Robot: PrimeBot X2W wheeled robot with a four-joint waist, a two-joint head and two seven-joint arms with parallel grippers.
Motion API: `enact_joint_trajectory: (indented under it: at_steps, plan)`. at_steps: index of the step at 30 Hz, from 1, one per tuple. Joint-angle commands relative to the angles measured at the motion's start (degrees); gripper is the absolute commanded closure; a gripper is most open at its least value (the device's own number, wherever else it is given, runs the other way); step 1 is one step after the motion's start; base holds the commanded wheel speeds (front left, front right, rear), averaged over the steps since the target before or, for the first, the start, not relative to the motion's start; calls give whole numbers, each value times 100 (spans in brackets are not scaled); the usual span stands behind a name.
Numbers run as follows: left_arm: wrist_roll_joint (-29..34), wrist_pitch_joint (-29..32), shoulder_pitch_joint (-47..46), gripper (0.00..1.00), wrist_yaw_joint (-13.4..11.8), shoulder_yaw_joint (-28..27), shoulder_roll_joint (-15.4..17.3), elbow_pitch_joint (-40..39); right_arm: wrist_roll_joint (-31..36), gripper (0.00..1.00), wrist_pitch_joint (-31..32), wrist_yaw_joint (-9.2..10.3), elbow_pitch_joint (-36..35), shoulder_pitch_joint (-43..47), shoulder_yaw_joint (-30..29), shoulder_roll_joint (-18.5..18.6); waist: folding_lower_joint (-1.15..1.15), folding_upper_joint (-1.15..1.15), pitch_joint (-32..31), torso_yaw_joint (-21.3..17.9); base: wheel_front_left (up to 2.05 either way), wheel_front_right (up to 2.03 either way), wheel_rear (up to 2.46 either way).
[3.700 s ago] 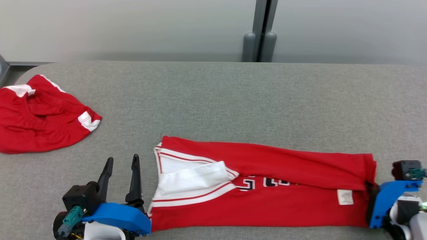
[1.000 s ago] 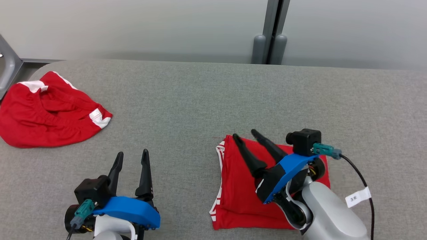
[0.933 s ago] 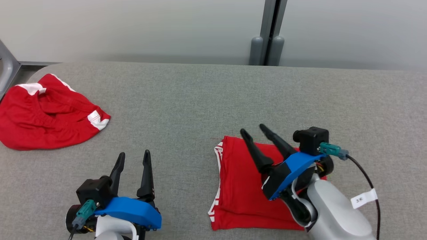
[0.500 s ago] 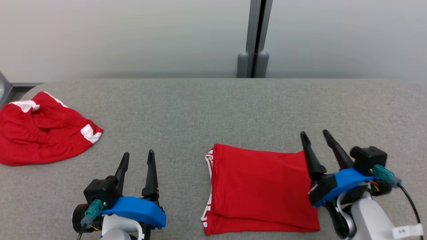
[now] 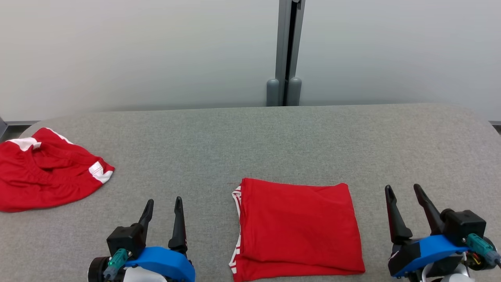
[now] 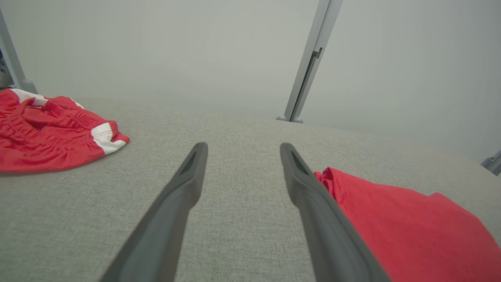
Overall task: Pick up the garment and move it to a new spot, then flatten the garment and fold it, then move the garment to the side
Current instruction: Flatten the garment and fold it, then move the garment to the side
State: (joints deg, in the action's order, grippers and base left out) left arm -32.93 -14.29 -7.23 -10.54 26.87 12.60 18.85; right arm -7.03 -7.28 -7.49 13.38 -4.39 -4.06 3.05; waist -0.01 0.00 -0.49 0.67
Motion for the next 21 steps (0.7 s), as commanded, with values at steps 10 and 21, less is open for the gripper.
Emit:
enact_joint_trajectory:
  at_steps: [10, 21]
  plan:
    - [-25, -57, 95, 0, 161, -71, 114, 260, -163, 0, -77, -1, 87, 150, 143, -14, 1, 0, -54, -41, 0, 0, 0]
    - [14, -79, 50, 0, 137, -114, 116, 246, -133, 0, -75, -1, 218, 36, 215, -14, 1, 0, -57, 20, 0, 0, 0]
